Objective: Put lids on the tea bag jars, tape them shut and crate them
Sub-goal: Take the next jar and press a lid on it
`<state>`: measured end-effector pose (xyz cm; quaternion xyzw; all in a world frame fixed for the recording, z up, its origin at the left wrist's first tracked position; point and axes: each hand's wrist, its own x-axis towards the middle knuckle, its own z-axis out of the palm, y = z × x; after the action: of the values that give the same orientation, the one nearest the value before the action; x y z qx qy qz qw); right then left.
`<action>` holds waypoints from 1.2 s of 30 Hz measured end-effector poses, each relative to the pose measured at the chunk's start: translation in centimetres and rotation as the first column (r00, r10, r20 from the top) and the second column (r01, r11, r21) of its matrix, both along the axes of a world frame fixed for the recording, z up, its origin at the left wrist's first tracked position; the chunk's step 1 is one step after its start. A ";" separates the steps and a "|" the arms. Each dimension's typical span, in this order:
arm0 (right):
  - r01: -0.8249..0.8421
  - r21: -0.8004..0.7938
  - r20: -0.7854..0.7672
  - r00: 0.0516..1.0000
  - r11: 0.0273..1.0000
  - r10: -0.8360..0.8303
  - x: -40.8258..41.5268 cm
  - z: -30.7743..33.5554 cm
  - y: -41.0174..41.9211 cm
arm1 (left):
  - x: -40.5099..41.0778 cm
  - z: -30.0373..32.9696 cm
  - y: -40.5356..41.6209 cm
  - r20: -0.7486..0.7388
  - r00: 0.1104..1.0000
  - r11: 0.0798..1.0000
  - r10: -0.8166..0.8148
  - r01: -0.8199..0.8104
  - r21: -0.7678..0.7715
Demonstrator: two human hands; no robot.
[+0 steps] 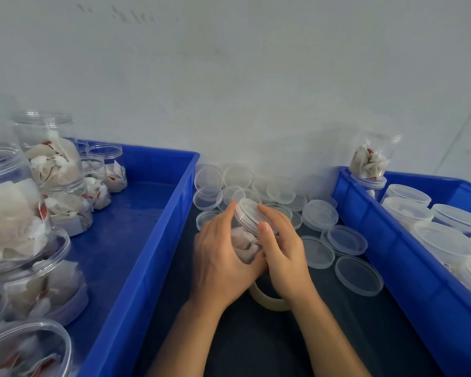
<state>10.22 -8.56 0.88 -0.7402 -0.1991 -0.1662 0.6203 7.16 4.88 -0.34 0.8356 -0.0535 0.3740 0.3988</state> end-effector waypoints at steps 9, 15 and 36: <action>-0.052 0.055 -0.047 0.997 0.997 0.055 -0.2 -0.2 0.0 | -0.4 0.2 0.6 -0.058 0.995 0.996 -0.079 0.076 -0.046; 0.257 -0.105 0.035 0.966 0.961 -0.255 -0.7 0.5 1.0 | -0.2 0.3 -0.4 -0.023 0.998 0.998 0.061 -0.061 0.024; 0.223 -0.137 0.072 0.974 0.965 -0.215 -1.1 0.6 0.8 | 0.2 -0.5 -0.1 0.028 0.999 0.999 0.038 -0.038 0.015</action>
<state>9.16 -7.77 1.44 -0.7956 -0.1449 -0.2399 0.5371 7.38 4.79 -0.83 0.8344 -0.0460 0.3925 0.3842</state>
